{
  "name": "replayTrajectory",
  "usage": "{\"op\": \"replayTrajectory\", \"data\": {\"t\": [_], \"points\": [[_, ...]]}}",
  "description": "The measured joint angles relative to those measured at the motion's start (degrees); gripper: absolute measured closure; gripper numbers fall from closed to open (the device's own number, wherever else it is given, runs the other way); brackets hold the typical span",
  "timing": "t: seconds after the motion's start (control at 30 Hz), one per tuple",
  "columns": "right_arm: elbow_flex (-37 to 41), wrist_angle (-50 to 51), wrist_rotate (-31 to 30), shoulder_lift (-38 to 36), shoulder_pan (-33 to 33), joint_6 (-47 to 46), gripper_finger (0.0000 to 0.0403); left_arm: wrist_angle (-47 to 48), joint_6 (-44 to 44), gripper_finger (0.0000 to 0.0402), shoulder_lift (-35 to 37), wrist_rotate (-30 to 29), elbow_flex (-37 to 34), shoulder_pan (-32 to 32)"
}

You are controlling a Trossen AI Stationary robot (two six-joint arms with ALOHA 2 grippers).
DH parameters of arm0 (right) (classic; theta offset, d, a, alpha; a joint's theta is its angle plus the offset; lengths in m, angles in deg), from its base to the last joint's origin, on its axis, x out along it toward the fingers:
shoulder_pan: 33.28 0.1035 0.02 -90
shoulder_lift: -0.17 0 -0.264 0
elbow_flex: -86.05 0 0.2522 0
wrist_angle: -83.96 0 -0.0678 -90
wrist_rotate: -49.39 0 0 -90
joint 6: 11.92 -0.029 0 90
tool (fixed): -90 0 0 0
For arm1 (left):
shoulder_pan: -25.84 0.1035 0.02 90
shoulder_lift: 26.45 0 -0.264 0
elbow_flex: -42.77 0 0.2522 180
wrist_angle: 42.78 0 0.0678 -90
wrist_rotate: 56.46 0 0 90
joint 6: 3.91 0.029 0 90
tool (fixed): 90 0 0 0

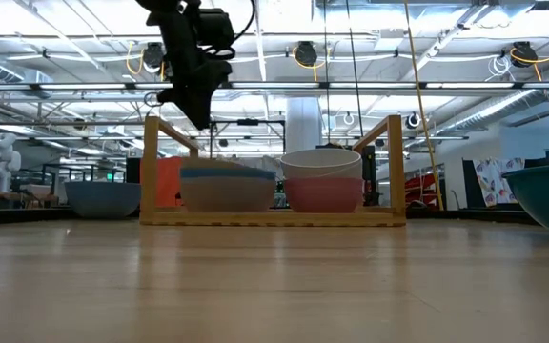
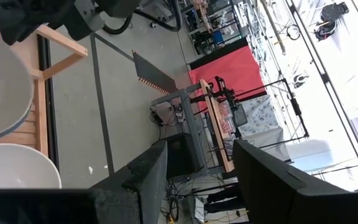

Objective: Place and stack bowls onto a shelf
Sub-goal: Stack the gray bowl on top of the blue bowl on the shelf, then stack the light blue bowl on top of the white bowl on the shelf

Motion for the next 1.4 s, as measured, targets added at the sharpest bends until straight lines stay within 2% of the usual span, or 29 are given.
{"op": "replayTrajectory", "data": {"t": [0.23, 0.33, 0.47, 0.6, 0.7, 0.77, 0.87, 1.03, 1.17, 1.4], "points": [[0.00, 1.01, -0.33, -0.01, 0.00, 0.33, 0.0227, -2.08, 0.17, 0.0314, 0.03, 0.16, 0.00, -1.03], [0.01, 2.77, -3.55, -0.24, 0.00, 1.91, 0.0227, -1.48, 0.15, 0.0314, 1.05, 1.51, 0.00, -1.49], [0.04, 8.42, -6.91, -1.45, 0.02, 2.06, 0.0227, -1.10, 1.14, 0.0314, 2.97, 4.71, 0.00, -3.36], [0.04, 16.09, -7.40, -3.37, 0.03, -3.75, 0.0227, -1.01, 3.13, 0.0314, 5.83, 4.95, 0.00, -6.56], [0.04, 20.70, -7.38, -5.06, 0.45, -9.32, 0.0227, 0.02, 3.96, 0.0314, 8.42, 2.74, 0.00, -8.62], [0.03, 22.30, -7.37, -5.91, 0.81, -12.37, 0.0227, 2.02, 3.17, 0.0314, 10.16, -1.57, 0.00, -9.74], [0.02, 23.02, -7.27, -7.04, 1.80, -15.16, 0.0227, 7.49, -2.79, 0.0314, 12.72, -8.48, 0.02, -10.25], [0.02, 23.02, -7.25, -7.90, 3.10, -15.67, 0.0227, 19.15, -18.37, 0.0314, 15.91, -18.10, 0.02, -8.98], [0.02, 22.99, -7.24, -7.88, 3.45, -15.44, 0.0227, 24.14, -28.95, 0.0314, 16.76, -19.36, 0.00, -6.50], [0.02, 22.99, -7.23, -7.85, 3.45, -15.37, 0.0227, 25.48, -38.12, 0.0314, 16.59, -19.64, 0.00, 1.73]]}}
